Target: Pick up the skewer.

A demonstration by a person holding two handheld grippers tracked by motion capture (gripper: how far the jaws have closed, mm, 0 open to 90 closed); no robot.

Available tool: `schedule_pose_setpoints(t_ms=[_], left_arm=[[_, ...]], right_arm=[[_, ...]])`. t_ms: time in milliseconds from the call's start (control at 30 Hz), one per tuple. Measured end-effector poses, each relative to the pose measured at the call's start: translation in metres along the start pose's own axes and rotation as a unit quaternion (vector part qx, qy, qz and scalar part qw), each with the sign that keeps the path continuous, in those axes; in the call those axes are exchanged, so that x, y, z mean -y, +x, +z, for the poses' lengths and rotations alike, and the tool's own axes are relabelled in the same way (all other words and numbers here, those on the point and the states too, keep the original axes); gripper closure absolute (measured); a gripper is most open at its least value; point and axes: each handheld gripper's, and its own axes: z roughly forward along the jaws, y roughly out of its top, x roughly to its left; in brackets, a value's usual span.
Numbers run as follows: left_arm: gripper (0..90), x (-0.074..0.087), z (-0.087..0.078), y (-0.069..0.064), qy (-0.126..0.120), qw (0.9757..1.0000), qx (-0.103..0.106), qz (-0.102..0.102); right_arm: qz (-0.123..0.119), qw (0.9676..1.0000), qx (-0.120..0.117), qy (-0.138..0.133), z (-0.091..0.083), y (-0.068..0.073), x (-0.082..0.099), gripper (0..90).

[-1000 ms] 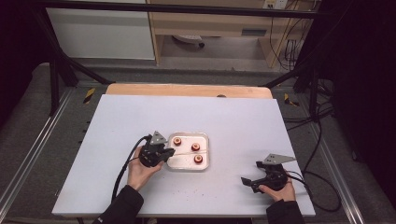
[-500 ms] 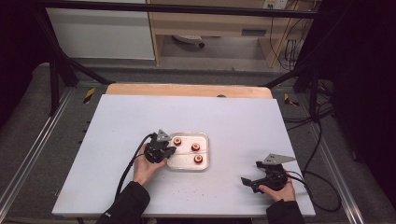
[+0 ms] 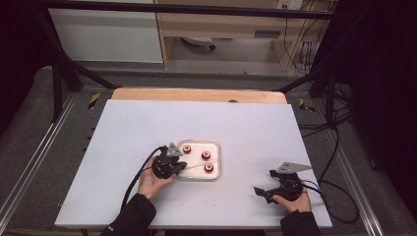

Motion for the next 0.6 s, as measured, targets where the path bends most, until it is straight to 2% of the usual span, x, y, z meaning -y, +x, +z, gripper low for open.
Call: schedule_pose_setpoints(t_ms=[167,233,333,367,400,433,600], left_arm=[[89.9,0.002,-0.002,-0.006,0.001,0.9999,0.005,0.011],[88.9,0.0,-0.005,-0.007,-0.007,0.9999,0.007,0.011],[81.8,-0.004,-0.009,-0.007,-0.015,0.9998,0.011,0.011],[74.5,-0.006,-0.009,-0.008,-0.016,0.9997,0.012,0.014],[74.5,-0.008,-0.01,-0.009,-0.018,0.9996,0.011,0.017],[69.4,-0.01,-0.01,-0.01,-0.019,0.9996,0.01,0.021],[64.7,-0.018,-0.002,-0.012,-0.003,0.9993,0.011,0.035]], right_arm=[[-0.001,1.0,0.0,-0.003,-0.001,0.0,0.0,1.5],[0.001,1.0,-0.001,-0.002,-0.001,0.0,0.0,1.5],[0.0,1.0,0.0,-0.002,-0.001,0.0,0.0,1.5],[0.0,1.0,0.0,-0.003,-0.001,0.0,0.0,1.5],[0.0,1.0,0.0,-0.003,-0.001,0.0,0.0,1.5],[0.0,1.0,0.0,-0.003,-0.001,0.0,0.0,1.5],[0.0,1.0,0.0,-0.003,0.0,0.0,0.0,1.5]])
